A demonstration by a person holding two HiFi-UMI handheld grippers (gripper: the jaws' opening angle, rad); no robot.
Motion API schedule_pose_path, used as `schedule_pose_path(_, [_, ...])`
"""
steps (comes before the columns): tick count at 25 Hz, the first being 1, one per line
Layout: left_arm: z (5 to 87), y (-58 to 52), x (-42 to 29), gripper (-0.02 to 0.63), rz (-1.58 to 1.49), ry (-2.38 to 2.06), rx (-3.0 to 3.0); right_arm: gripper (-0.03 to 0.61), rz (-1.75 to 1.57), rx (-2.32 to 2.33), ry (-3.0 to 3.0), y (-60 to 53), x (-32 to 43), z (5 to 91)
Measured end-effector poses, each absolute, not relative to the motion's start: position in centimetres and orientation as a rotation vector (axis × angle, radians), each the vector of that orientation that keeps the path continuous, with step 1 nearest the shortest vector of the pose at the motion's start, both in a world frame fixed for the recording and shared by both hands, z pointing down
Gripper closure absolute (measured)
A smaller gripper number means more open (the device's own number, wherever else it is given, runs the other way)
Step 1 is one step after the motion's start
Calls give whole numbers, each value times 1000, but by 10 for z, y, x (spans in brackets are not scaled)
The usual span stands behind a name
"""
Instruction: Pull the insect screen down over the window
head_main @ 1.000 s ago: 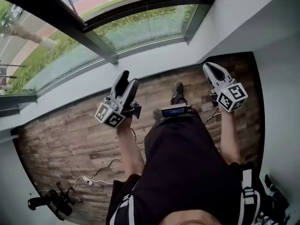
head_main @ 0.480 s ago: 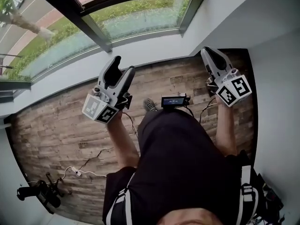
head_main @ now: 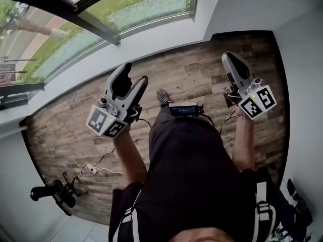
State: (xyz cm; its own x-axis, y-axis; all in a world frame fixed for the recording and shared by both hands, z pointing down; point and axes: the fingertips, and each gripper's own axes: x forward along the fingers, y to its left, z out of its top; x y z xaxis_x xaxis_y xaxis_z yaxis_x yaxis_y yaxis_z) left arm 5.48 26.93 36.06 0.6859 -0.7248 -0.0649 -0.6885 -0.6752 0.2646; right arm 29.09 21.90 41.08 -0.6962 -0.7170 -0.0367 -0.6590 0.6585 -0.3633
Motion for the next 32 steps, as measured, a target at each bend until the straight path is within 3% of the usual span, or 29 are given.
schedule_pose_path(6, [368, 318, 73, 331, -81, -1212, 2637, 560, -601, -1008, 2630, 248, 298, 438])
schedule_pose_path(17, [361, 332, 95, 331, -143, -1154, 2697, 569, -516, -1002, 2560, 269, 313, 418])
schedule_pose_path(32, [350, 328, 11, 331, -337, -1255, 2669, 569, -452, -901, 2759, 260, 218, 391])
